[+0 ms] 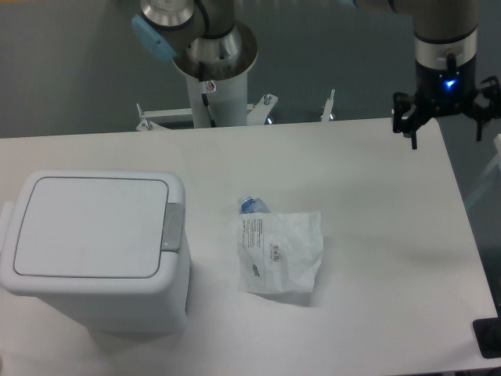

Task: Open the trash can
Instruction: 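Move the open gripper across the table toward the white trash can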

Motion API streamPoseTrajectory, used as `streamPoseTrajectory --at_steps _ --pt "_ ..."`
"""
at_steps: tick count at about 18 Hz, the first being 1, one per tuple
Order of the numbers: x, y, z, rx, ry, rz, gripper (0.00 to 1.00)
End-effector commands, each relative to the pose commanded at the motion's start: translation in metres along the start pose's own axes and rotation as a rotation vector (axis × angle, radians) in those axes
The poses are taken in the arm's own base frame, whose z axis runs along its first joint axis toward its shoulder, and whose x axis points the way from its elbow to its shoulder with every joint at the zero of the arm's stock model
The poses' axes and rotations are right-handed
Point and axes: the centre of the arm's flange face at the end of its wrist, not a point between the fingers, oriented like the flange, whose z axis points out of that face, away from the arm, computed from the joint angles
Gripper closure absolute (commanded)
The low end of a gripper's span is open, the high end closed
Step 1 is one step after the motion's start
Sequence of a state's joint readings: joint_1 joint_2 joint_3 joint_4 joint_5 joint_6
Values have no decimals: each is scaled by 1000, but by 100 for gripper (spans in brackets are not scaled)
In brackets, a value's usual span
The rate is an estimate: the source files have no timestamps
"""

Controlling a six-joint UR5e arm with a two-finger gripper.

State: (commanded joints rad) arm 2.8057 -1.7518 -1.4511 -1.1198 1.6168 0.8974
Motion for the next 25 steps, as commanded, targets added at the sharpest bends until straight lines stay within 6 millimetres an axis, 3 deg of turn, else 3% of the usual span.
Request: streamPoseTrajectory --at_steps 6,12,15,18,25 --pt "10 -4 -5 13 6 9 0" --pt "24 -14 10 69 84 -189 0" --pt "40 -31 15 137 148 -204 0" --pt "51 -33 22 151 210 -293 0" --pt "101 -64 -4 152 258 -513 0"
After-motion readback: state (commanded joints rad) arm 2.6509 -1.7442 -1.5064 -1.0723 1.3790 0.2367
